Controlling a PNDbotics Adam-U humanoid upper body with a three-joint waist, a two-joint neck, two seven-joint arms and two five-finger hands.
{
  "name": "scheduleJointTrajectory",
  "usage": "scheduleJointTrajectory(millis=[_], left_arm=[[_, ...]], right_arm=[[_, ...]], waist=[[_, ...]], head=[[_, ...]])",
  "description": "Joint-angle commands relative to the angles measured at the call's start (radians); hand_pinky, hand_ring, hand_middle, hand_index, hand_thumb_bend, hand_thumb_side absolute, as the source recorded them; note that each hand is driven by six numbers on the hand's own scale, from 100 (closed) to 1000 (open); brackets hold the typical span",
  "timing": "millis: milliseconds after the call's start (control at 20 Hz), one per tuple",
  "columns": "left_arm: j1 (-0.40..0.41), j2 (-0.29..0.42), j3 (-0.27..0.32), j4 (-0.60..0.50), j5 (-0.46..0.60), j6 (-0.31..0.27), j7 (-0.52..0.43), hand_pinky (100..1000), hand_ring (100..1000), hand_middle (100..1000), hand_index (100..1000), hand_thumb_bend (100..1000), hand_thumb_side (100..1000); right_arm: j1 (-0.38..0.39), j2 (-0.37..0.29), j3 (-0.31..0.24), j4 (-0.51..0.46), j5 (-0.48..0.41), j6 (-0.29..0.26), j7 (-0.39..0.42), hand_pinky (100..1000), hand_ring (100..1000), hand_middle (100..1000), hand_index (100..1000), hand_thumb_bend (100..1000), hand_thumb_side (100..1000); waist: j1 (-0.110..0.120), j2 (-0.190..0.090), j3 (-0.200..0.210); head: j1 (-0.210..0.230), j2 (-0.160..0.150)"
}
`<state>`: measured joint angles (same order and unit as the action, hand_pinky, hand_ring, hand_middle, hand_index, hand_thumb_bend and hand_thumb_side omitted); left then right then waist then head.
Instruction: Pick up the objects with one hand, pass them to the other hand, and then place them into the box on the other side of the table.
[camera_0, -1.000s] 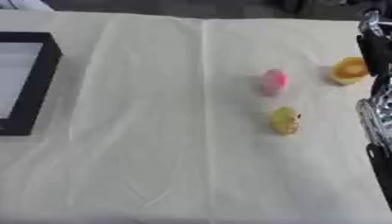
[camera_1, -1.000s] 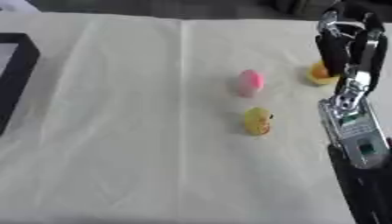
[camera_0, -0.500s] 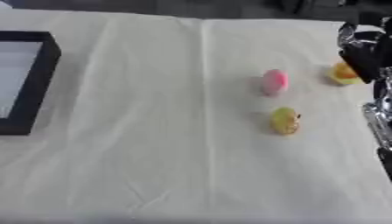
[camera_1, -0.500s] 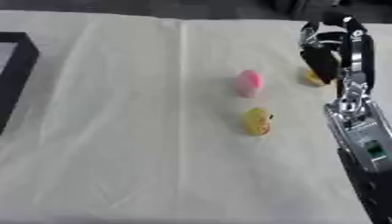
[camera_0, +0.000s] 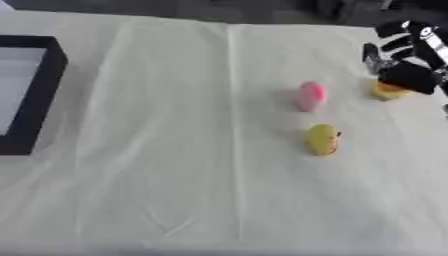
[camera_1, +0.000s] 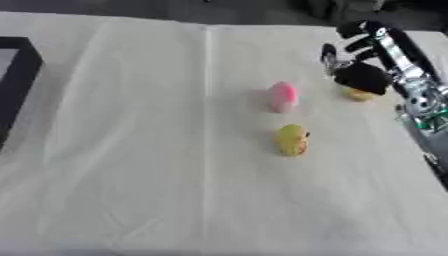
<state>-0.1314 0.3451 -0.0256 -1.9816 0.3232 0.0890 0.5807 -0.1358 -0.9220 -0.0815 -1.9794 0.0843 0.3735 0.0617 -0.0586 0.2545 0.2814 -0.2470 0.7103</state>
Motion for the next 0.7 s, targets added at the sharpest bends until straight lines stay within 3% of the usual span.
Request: scheduleJointTrajectory(millis=[50, 300, 500, 700], left_arm=[[-0.003, 0.032, 0.005, -0.018, -0.006, 0.003, -0.001, 922, 737, 827, 917, 389, 827], [-0.003, 0.034, 0.005, -0.018, -0.007, 0.004, -0.002, 922, 737, 828, 917, 387, 828], [-0.003, 0.035, 0.004, -0.018, -0.007, 0.006, -0.003, 923, 737, 829, 917, 385, 829], [-0.003, 0.035, 0.003, -0.018, -0.006, 0.006, -0.006, 923, 736, 829, 917, 384, 830]], right_arm=[[-0.007, -0.110, -0.008, -0.021, 0.000, -0.031, 0.124, 788, 796, 820, 852, 215, 329], [-0.017, -0.182, -0.003, -0.021, 0.034, -0.105, 0.361, 818, 830, 841, 854, 289, 252], [-0.024, -0.210, 0.005, -0.021, 0.082, -0.128, 0.473, 834, 845, 842, 841, 348, 195], [-0.041, -0.238, 0.004, -0.007, 0.308, -0.068, 0.532, 883, 898, 876, 891, 525, 119]], waist=[[0.000, -0.023, -0.001], [-0.003, -0.022, -0.001], [-0.004, -0.022, 0.000], [-0.002, -0.021, 0.000]], head=[[0.004, -0.002], [0.003, -0.001], [0.001, -0.001], [-0.004, -0.001]])
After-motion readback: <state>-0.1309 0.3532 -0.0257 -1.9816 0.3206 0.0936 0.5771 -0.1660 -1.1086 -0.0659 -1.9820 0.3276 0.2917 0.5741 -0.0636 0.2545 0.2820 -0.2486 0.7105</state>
